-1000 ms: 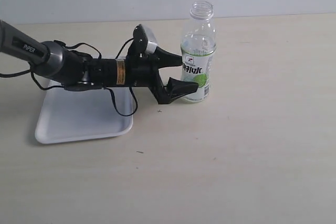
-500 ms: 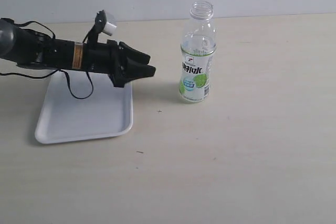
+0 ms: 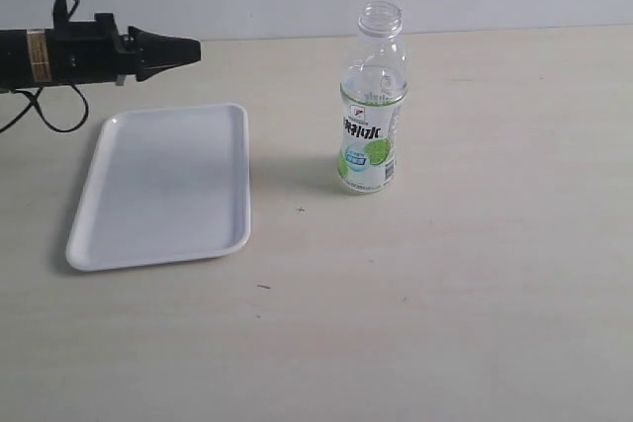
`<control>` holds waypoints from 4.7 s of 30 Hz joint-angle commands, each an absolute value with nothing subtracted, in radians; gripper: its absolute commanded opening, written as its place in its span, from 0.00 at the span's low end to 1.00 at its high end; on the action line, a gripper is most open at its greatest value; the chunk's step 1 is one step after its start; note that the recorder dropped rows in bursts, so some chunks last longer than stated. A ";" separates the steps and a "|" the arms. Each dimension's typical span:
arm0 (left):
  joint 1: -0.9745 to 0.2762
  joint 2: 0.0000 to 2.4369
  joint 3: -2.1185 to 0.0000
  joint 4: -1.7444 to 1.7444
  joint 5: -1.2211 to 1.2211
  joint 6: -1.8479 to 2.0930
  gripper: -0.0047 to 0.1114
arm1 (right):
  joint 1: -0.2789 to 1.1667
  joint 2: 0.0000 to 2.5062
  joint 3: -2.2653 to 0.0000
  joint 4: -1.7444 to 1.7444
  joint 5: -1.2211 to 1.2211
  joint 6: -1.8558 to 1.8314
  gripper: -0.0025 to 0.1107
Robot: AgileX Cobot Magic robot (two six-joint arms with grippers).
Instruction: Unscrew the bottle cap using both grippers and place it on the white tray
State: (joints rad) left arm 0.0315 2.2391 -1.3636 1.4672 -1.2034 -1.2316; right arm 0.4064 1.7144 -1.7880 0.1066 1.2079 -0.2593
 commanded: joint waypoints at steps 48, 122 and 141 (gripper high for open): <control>0.118 2.033 -1.083 1.065 -1.012 -1.051 0.04 | 0.662 2.354 -1.822 0.211 0.584 -0.286 0.02; 0.118 2.033 -1.083 1.094 -1.026 -1.054 0.04 | 0.662 1.139 -0.985 -0.890 0.629 0.775 0.02; 0.116 2.033 -1.083 1.117 -1.053 -1.054 0.04 | 0.662 0.885 -0.656 -0.689 0.708 1.085 0.02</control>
